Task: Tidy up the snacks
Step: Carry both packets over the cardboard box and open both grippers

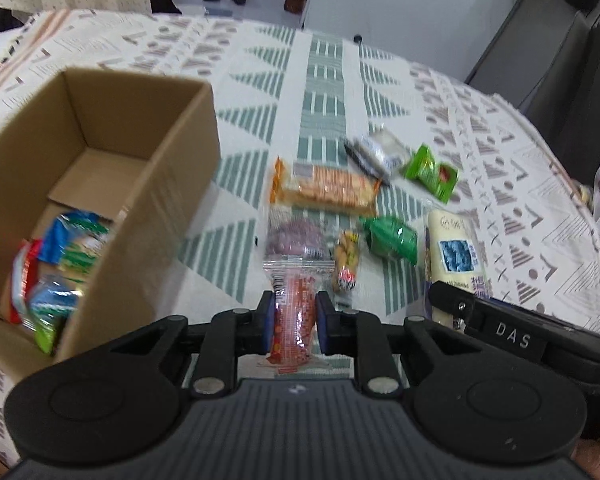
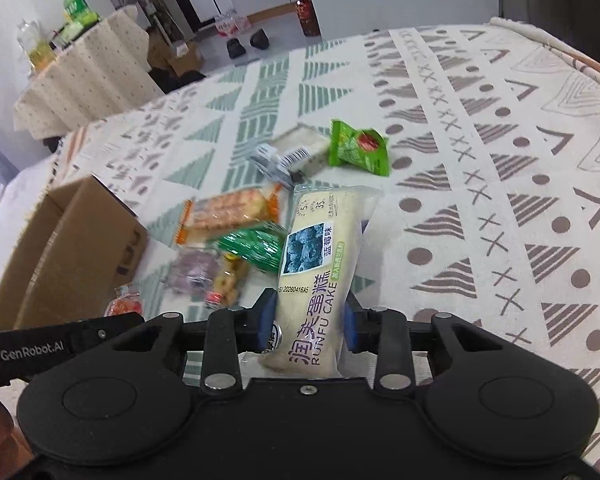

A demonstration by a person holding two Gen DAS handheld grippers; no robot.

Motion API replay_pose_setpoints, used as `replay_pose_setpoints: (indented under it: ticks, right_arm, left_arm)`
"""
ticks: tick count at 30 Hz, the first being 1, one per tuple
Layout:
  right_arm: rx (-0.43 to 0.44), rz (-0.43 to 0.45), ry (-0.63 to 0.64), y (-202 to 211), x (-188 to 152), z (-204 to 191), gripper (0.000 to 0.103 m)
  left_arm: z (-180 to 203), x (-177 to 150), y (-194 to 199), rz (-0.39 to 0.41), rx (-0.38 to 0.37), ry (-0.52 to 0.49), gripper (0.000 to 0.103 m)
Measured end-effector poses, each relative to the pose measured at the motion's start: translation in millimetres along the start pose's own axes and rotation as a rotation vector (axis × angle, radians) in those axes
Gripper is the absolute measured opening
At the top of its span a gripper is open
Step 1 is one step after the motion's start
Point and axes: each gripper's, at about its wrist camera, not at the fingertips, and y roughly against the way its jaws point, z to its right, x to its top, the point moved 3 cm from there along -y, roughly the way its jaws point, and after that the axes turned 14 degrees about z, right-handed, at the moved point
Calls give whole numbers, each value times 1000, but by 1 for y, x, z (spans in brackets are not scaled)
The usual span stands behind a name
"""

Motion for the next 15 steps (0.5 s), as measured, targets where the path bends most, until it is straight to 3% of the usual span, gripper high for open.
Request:
replay_pose_setpoints:
  ticks: [15]
  right_arm:
    - [157,98,12,29,18,-54,34]
  left_arm:
    - [-21,30,63,141,41,-3,20]
